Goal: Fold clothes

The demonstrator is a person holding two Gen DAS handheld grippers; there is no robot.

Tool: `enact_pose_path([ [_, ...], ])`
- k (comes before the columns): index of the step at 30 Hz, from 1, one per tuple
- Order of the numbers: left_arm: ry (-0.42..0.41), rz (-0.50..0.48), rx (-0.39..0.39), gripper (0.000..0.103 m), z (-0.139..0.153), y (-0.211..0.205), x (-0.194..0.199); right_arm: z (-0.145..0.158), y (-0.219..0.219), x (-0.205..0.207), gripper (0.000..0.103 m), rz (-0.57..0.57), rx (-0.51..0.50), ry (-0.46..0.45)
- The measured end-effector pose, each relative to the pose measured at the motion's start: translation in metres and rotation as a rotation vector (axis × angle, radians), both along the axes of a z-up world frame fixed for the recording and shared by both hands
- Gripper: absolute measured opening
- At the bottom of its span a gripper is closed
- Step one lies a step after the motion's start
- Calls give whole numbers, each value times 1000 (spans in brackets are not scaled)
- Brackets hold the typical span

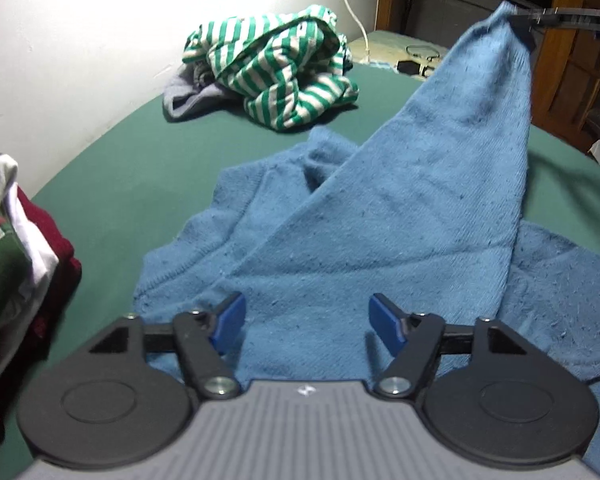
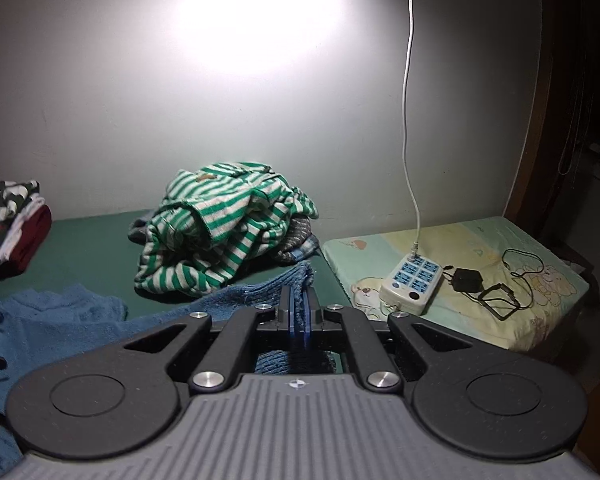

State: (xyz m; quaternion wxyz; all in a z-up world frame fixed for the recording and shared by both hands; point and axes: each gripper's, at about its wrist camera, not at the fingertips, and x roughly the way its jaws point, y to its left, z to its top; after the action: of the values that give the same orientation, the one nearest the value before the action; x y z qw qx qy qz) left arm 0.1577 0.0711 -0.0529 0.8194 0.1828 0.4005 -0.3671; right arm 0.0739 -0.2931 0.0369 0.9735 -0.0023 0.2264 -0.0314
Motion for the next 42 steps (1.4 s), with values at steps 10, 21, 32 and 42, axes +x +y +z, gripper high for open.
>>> enact_pose_path([
  [10,41,103,-83,59,-12,11,10,54,29,-26,4,253,219,-129],
  [21,-4,125,-55,63,-14,1,3,88,83,-69,4,603,370,-140],
  [32,-8,165,-82,62,-12,-1,5,80,110,-110,4,737,434,-60],
  [42,-12,206,-125,59,-11,-12,13,59,120,-123,4,738,472,34],
])
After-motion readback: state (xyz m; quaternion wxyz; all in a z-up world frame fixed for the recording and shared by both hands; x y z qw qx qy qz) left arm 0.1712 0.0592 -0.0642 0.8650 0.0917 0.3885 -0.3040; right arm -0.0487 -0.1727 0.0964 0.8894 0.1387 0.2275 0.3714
